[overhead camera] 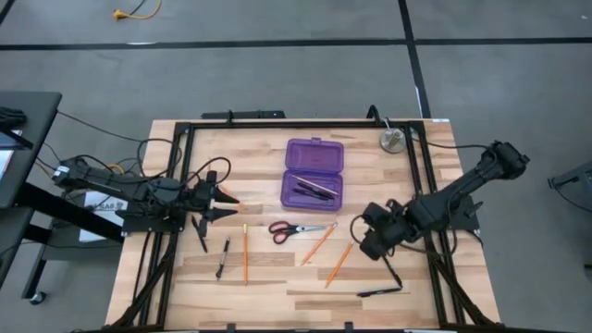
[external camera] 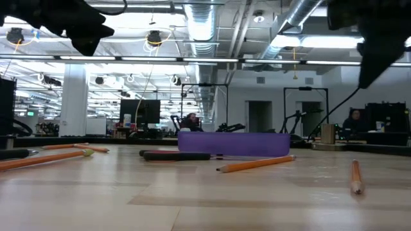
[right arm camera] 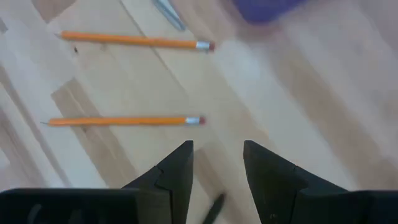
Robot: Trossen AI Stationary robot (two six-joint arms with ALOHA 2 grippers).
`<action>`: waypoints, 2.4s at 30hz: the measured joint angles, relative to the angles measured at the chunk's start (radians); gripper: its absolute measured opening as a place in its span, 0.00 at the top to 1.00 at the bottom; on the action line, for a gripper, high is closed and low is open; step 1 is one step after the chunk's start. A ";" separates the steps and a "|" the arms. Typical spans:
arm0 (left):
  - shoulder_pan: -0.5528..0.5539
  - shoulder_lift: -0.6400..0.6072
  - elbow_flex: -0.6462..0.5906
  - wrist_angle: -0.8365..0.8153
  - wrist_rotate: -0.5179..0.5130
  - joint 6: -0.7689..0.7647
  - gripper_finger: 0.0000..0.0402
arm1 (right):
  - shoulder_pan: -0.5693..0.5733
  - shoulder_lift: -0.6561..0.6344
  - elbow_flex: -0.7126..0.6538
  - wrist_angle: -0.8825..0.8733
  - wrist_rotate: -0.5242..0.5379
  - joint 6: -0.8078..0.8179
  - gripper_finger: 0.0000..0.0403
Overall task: Pick & place school supplies into a supply box
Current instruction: Put the black pen into the pencil box
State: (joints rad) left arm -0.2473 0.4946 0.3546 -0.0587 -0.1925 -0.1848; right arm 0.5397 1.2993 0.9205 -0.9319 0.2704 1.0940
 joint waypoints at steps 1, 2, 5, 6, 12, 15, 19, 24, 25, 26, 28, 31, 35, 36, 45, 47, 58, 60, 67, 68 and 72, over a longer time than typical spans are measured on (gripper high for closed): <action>-0.005 0.000 -0.002 0.002 -0.001 0.000 0.68 | 0.017 0.000 -0.011 0.008 0.000 0.046 0.66; -0.011 0.000 -0.003 0.006 -0.001 0.001 0.68 | 0.031 0.001 -0.019 0.019 0.001 0.094 0.66; -0.028 0.001 -0.006 0.007 0.000 0.005 0.68 | 0.069 0.027 -0.032 0.032 0.003 0.241 0.66; -0.034 0.002 -0.006 0.008 0.000 0.006 0.68 | 0.086 0.032 -0.033 0.023 -0.001 0.284 0.66; -0.067 0.002 -0.006 0.006 0.001 0.007 0.68 | 0.188 0.112 -0.032 0.044 -0.035 0.495 0.66; -0.079 0.002 -0.006 0.006 0.001 0.007 0.68 | 0.231 0.163 -0.032 0.053 -0.075 0.587 0.66; -0.084 0.002 -0.006 0.006 0.001 0.007 0.68 | 0.276 0.227 -0.031 0.060 -0.142 0.672 0.65; -0.084 0.002 -0.006 0.006 0.001 0.009 0.68 | 0.299 0.306 -0.032 0.076 -0.197 0.713 0.61; -0.084 0.002 -0.006 0.006 0.001 0.010 0.68 | 0.298 0.321 -0.031 0.086 -0.202 0.713 0.61; -0.084 0.002 -0.006 0.006 0.001 0.010 0.68 | 0.297 0.333 -0.032 0.094 -0.203 0.711 0.60; -0.084 0.002 -0.006 0.005 0.001 0.011 0.68 | 0.296 0.352 -0.032 0.109 -0.205 0.698 0.59; -0.084 0.002 -0.006 0.005 0.001 0.011 0.68 | 0.296 0.378 -0.031 0.115 -0.218 0.689 0.57; -0.084 0.002 -0.006 0.005 0.001 0.010 0.68 | 0.298 0.401 -0.027 0.113 -0.221 0.679 0.55; -0.084 0.002 -0.006 0.005 0.001 0.010 0.68 | 0.298 0.405 -0.026 0.112 -0.221 0.679 0.55; -0.084 0.002 -0.006 0.005 0.002 0.010 0.68 | 0.298 0.418 -0.027 0.104 -0.220 0.685 0.63; -0.084 0.002 -0.006 0.005 0.002 0.010 0.68 | 0.298 0.419 -0.027 0.108 -0.220 0.685 0.68; -0.084 0.002 -0.006 0.001 0.002 0.005 0.68 | 0.298 0.420 -0.028 0.106 -0.220 0.695 0.95; -0.084 0.002 -0.006 -0.002 0.002 0.005 0.68 | 0.298 0.420 -0.028 0.106 -0.220 0.697 0.98; -0.083 0.003 -0.006 -0.006 0.002 0.005 0.68 | 0.296 0.404 -0.026 0.100 -0.221 0.713 0.95; -0.083 0.003 -0.006 -0.006 0.002 0.005 0.68 | 0.296 0.399 -0.022 0.092 -0.221 0.712 0.96; -0.083 0.003 -0.006 -0.005 0.004 0.005 0.68 | 0.287 0.373 0.006 -0.010 -0.228 0.714 0.99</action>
State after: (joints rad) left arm -0.3305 0.4973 0.3485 -0.0639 -0.1886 -0.1802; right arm 0.8271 1.6723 0.9263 -0.9420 0.0419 1.8076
